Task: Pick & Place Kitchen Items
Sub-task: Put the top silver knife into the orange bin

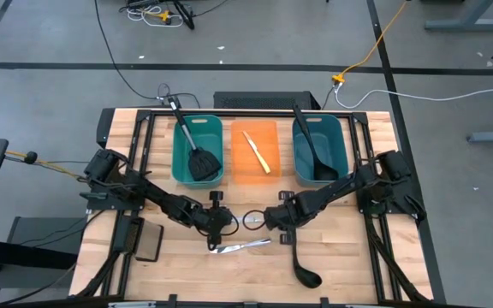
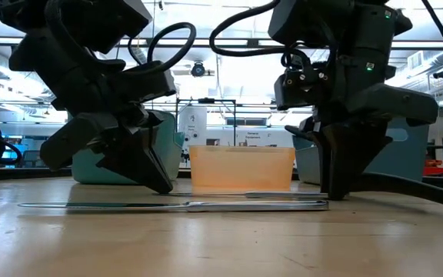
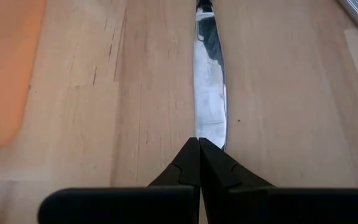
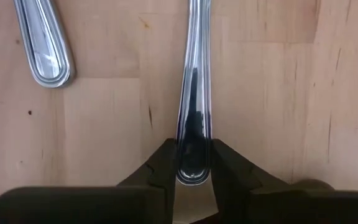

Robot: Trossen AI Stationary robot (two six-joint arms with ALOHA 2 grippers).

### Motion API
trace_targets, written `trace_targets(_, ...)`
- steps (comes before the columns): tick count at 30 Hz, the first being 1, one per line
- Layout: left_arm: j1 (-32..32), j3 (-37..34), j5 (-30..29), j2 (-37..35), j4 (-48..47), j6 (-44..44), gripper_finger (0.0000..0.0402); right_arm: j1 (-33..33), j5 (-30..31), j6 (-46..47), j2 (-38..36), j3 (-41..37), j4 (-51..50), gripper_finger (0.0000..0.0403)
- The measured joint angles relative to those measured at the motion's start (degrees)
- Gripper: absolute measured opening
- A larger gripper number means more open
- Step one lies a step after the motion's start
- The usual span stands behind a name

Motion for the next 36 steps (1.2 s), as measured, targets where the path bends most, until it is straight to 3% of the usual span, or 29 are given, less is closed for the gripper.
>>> trace_targets(11,-1.5,-0.1,-2.7,-1.0,0.1,1.9,0.0015,0.2,0.8,1.3,0.2,0.1,-0.8,0.0076)
trace_targets(20,-4.8,-0.3,-5.4,-9.9,-2.7,7.3,0.0013,1.3,4.4,2.0,0.7,6.4,-8.2,0.0075)
trace_targets(26,-6.8,-0.3,-9.1,-14.9,-4.0,8.4,0.0005,1.6,5.9,1.2,0.6,10.4,-11.9,0.0004)
trace_targets(36,-8.8,-0.1,-10.4,-19.2,-4.0,9.4,0.0006,1.6,7.9,0.5,0.5,11.9,-11.8,0.0007)
